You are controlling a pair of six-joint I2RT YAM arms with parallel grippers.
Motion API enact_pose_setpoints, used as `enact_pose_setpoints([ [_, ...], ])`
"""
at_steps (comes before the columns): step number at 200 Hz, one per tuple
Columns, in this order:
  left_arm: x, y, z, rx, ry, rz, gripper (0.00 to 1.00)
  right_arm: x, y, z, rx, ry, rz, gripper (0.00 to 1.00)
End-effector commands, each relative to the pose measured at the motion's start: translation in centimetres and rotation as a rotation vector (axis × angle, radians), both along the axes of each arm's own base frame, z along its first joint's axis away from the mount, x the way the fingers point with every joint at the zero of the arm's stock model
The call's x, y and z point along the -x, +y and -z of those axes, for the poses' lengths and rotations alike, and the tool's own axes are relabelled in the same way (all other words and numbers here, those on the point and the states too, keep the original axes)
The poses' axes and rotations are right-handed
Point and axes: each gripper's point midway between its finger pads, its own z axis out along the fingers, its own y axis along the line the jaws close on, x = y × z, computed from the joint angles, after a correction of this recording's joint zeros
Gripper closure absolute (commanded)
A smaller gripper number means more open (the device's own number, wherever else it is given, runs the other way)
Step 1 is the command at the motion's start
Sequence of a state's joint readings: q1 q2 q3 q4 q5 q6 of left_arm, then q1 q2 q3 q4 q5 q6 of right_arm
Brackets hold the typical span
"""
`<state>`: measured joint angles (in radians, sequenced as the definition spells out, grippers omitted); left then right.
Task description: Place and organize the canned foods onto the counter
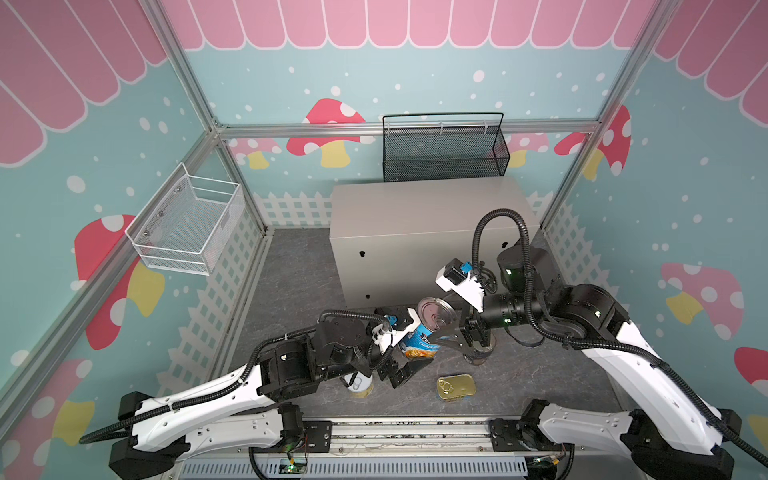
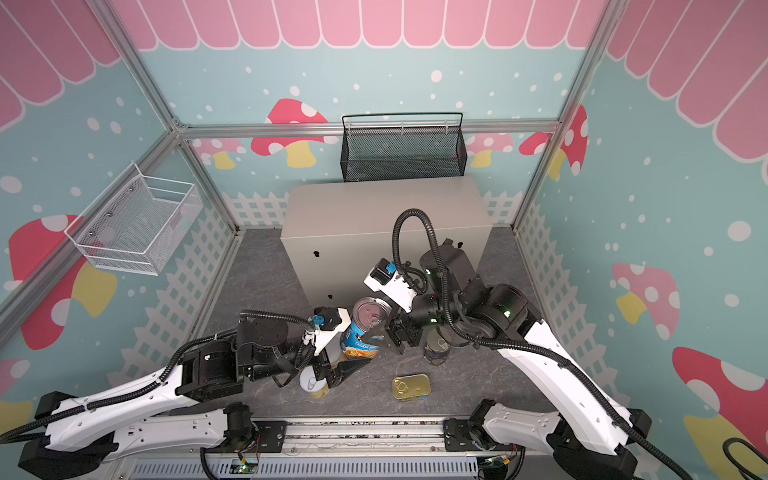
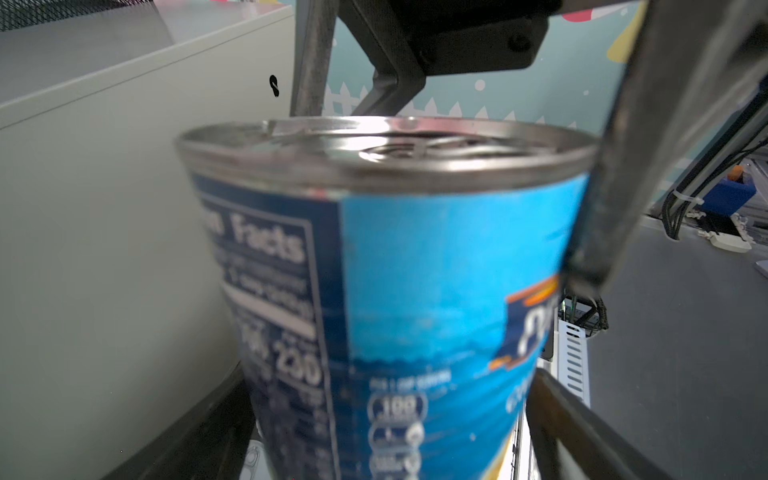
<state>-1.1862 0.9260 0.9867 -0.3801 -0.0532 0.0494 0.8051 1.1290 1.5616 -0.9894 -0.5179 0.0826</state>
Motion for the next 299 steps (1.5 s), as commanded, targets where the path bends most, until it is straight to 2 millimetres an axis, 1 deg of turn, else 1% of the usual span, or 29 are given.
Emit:
enact_pose_setpoints([
  [1, -0.5, -0.3, -0.7, 0.029, -0.060, -0.017, 0.01, 1.1, 0.5, -6.3, -0.195, -0.140, -0.072, 0.53],
  [60, -0.8, -0.9, 0.8, -0.008, -0.062, -0.013, 0.00, 1.4, 0.5, -7.2, -0.228, -0.145, -0.080, 0.54],
  [85, -0.9, -0.8, 1.0, -0.009, -0.063, -0.020, 0.04, 1.4, 0.4, -7.4, -0.236, -0.149, -0.076, 0.54],
  [96, -0.9, -0.7, 1.1, -0.006, -0.064, -0.023, 0.07, 1.4, 0.4, -7.4, -0.236, -0.150, -0.071, 0.54],
  [120, -0.8, -0.5, 0.4, 0.020, -0.074, -0.023, 0.22, 1.3, 0.4, -7.2, -0.240, -0.154, -0.065, 0.53],
  [147, -0.5, -0.3, -0.6, 0.076, -0.092, -0.012, 0.32, 1.3, 0.5, -6.7, -0.258, -0.160, -0.068, 0.51],
  [158, -0.3, -0.2, -1.3, 0.107, -0.098, -0.004, 0.35, 1.2, 0.6, -6.6, -0.264, -0.166, -0.067, 0.49],
  [170, 0.0, 0.0, -2.0, 0.141, -0.104, 0.006, 0.36, 1.2, 0.5, -6.4, -0.275, -0.173, -0.065, 0.43],
  [200, 0.2, 0.5, -3.3, 0.202, -0.112, 0.008, 0.39, 1.7, 0.4, -6.8, -0.351, -0.202, -0.075, 0.16],
  [221, 0.0, 0.8, -4.0, 0.237, -0.105, 0.007, 0.42, 2.2, 0.5, -6.7, -0.398, -0.207, -0.094, 0.07],
  [237, -0.1, 1.0, -4.7, 0.266, -0.106, 0.005, 0.44, 2.3, 0.5, -6.3, -0.431, -0.213, -0.094, 0.03],
  [267, -0.6, 1.2, -5.2, 0.293, -0.102, -0.004, 0.45, 2.7, 0.5, -5.9, -0.492, -0.219, -0.106, 0.01],
  [299, -0.7, 1.3, -6.1, 0.335, -0.100, 0.002, 0.45, 2.7, 1.2, -4.5, -0.527, -0.193, -0.132, 0.01],
])
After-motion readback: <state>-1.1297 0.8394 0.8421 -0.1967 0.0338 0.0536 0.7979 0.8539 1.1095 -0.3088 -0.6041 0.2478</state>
